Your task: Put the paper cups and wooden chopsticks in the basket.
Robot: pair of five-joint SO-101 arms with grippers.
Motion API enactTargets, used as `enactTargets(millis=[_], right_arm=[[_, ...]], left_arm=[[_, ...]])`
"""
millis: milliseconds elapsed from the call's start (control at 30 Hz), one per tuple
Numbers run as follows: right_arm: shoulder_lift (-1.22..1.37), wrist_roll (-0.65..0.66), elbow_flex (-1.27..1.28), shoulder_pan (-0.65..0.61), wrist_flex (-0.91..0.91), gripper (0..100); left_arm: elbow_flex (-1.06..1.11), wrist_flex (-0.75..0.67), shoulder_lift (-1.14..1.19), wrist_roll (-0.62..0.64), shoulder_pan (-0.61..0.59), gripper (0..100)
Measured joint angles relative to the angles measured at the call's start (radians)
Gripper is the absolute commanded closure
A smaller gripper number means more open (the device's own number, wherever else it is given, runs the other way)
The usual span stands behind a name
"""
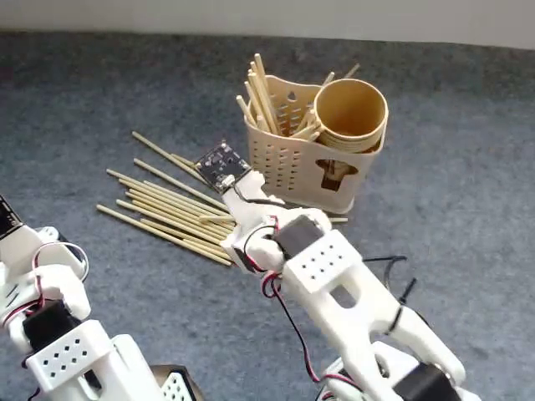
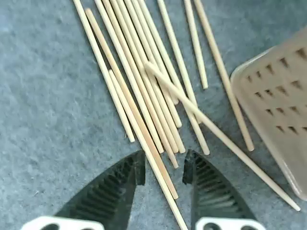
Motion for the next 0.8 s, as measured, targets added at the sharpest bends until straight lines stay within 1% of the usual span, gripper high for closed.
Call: enactTargets(millis=[167, 300, 367, 567, 667, 733, 800], right_arm=[[0.198, 0.011, 0.000, -0.005, -0.011, 86.8], [0.318, 0.118, 0.000, -0.005, -0.017, 86.8], [0.359, 0.144, 0.000, -0.005, -0.018, 86.8], [0.437, 0.160, -0.012, -0.005, -0.021, 86.8], [0.488, 0.160, -0.032, -0.003, -0.057, 86.9], [0.511, 0.160, -0.037, -0.003, -0.074, 89.9], [0.516, 0.160, -0.040, -0.003, -0.075, 96.0]], left_arm=[[0.000, 0.000, 0.000, 0.000, 0.000, 99], [0.000, 0.000, 0.000, 0.000, 0.000, 99], [0.000, 0.000, 0.000, 0.000, 0.000, 99], [0.000, 0.000, 0.000, 0.000, 0.000, 99], [0.000, 0.000, 0.000, 0.000, 0.000, 99], [0.000, 0.000, 0.000, 0.000, 0.000, 99], [0.000, 0.000, 0.000, 0.000, 0.000, 99]])
